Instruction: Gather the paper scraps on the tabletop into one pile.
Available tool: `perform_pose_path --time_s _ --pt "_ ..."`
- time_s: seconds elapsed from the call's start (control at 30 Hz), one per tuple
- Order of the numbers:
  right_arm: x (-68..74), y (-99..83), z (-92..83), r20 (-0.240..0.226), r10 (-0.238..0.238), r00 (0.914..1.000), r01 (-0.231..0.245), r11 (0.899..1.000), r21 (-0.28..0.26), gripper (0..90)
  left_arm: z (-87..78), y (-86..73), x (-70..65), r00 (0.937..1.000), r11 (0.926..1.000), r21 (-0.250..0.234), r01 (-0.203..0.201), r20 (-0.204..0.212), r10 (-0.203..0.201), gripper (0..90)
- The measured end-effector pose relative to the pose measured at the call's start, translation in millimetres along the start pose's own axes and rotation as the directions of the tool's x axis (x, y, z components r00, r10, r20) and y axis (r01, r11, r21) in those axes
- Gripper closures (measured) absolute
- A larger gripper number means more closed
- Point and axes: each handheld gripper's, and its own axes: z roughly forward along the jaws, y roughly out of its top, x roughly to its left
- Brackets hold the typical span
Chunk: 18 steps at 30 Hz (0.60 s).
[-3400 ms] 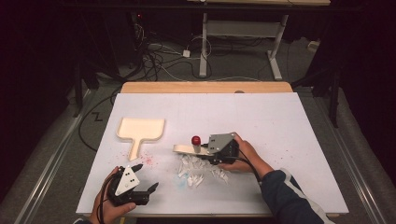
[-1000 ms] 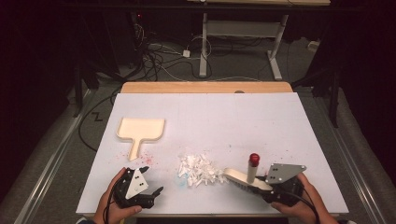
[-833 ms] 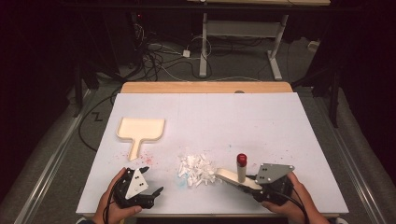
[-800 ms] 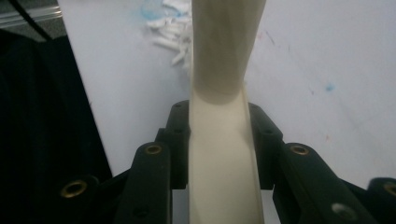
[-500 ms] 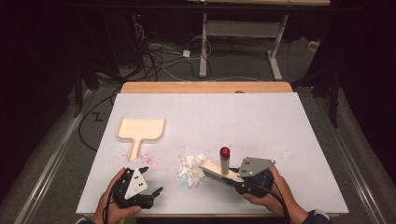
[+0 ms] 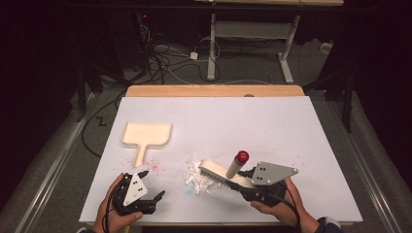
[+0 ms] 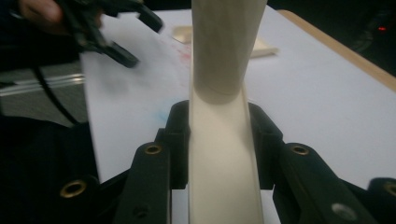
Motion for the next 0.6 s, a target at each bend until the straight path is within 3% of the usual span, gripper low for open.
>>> perform_pose_path --time_s 0.2,0.3,0.43,0.6 --pt "15.9 2.8 33.2 -0.122 -0.002 0.9925 0.008 0.999 0.043 68.1 -1.3 -1.4 2.2 0.9999 1.0000 -0.008 0.002 -0.013 -0.002 17.0" --pt "18.8 0.7 50.3 -0.155 -0.013 0.9878 0.025 0.997 0.076 68.2 -0.9 -2.7 3.3 0.9999 1.0000 -0.001 0.007 -0.012 -0.007 17.0" --pt "14.5 -4.4 67.7 -0.179 -0.006 0.9838 0.026 0.993 0.111 68.2 -0.4 -2.9 1.5 1.0000 1.0000 0.005 0.008 0.001 -0.008 17.0" --pt "1.0 -2.3 74.9 -0.140 -0.031 0.9897 0.046 0.993 0.107 68.1 3.3 -2.6 -0.3 0.9999 0.9998 0.018 -0.003 0.017 0.003 17.0"
